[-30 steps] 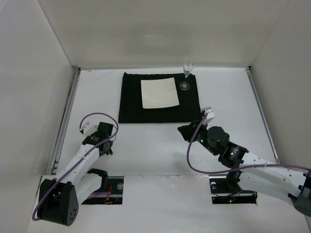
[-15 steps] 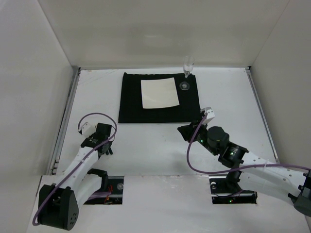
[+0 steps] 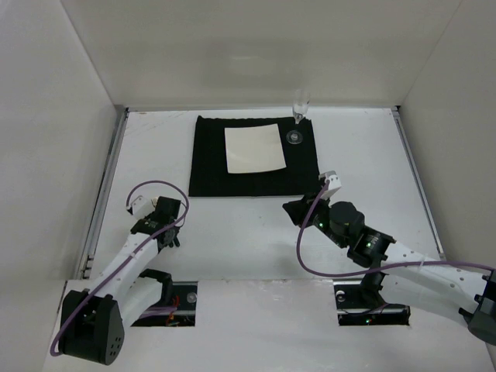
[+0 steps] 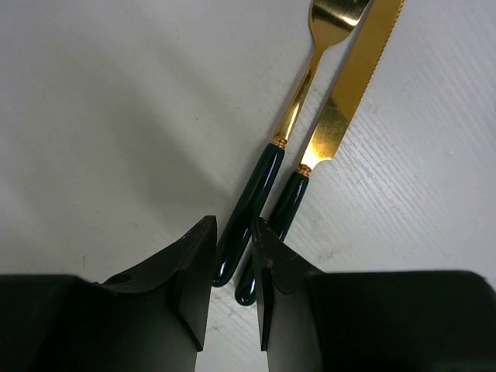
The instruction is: Set the dinner table for one person
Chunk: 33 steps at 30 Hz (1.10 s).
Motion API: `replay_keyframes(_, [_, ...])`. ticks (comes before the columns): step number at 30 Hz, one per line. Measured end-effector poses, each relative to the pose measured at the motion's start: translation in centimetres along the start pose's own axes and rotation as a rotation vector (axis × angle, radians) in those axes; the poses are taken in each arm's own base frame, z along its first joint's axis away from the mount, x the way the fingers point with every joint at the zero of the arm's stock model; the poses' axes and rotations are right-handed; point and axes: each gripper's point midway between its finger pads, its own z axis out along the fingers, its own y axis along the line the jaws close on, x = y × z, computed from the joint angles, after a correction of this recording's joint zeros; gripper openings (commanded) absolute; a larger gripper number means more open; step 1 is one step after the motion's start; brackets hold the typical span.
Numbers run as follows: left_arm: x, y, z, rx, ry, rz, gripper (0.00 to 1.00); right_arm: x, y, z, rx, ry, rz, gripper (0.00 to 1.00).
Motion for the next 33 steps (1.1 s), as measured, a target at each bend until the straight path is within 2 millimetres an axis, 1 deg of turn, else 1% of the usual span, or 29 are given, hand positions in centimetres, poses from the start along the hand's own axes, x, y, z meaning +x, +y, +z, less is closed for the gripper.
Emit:
replay_keyframes(9, [0.9,-0.5,0.8,0.011,0.027,-0.003,0.24,-0.8,0.3,-0.4,-0.016,-0.024,0.008,0.30])
replay_keyframes(15, [0.8,-0.7,1.0,0.026,0.019,-0.021,0.23,-0.9,0.4,-0.5,-0.019,-0.027,0.009,0.30])
replay_keyframes(22, [0.7,-1.0,1.0,0.051,0.003,-0.059,0.15,-1.0,0.4,-0.5,-0.019,-0.031,0.011,0.31])
replay_keyframes(27, [0.7,-0.9,0.9,0.071,-0.006,-0.089,0.06,-1.7,0.3,-0.8,-0.020,-0.053,0.019,0.31])
replay_keyframes(30, [0.7,-0.7,0.6,0.082,-0.012,-0.103,0.03,-2.1,0.1,-0.9,-0.019,-0.063,0.023,0.31])
replay_keyframes(33, [0.2,-0.8,-0.1,0.108,-0.035,-0.118,0.03,-1.9,-0.4,-0.9,-0.010,-0.062,0.024,0.31])
